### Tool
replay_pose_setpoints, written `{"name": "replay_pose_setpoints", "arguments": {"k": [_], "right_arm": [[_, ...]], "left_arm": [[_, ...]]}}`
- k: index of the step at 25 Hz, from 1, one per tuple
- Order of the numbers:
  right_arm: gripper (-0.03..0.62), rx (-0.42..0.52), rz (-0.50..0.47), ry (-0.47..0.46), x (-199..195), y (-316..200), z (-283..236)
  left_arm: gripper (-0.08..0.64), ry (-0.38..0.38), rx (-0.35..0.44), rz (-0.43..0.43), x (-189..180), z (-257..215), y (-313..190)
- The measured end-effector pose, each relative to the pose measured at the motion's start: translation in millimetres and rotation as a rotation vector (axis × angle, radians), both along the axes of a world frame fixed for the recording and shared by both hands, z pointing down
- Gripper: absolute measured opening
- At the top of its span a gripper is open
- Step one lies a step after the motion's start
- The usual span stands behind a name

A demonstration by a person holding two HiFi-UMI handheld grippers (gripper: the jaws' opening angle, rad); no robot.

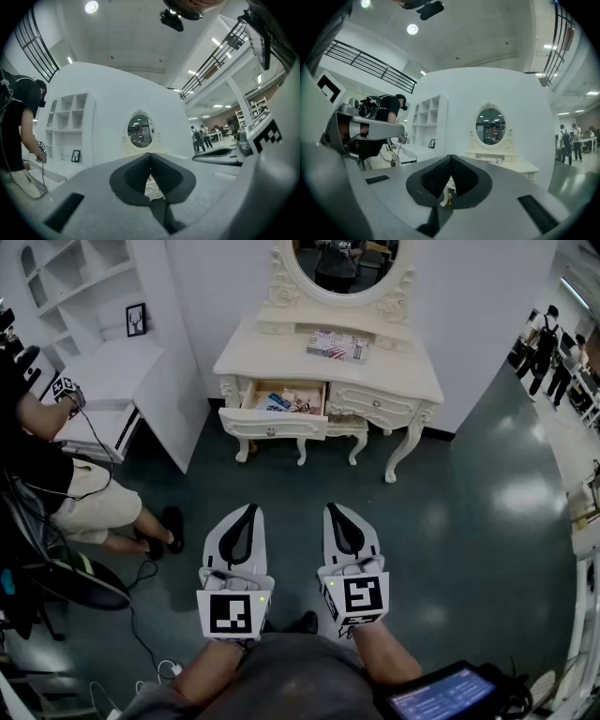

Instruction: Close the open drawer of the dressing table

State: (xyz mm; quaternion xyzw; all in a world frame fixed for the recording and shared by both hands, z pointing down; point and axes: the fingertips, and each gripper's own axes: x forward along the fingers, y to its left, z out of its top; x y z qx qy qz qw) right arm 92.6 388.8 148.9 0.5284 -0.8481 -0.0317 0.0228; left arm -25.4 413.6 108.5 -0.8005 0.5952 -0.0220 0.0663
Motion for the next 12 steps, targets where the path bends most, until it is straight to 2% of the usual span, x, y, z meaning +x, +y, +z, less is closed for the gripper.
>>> {"name": "replay_pose_setpoints", "arguments": {"k": [8,12], "right_arm": [[0.012,-0.007,-0.010,-0.004,10.6,1.6,6.7],[0.015,-0.026,-0.017,-0.044,20.4,2.2,6.5]], "left_arm": [[0.015,0.004,-0.003,-0.010,11.1,6.0,5.0],[0.015,-0.003,-0.020,-0.014,20.4,8.4,7.4]]}}
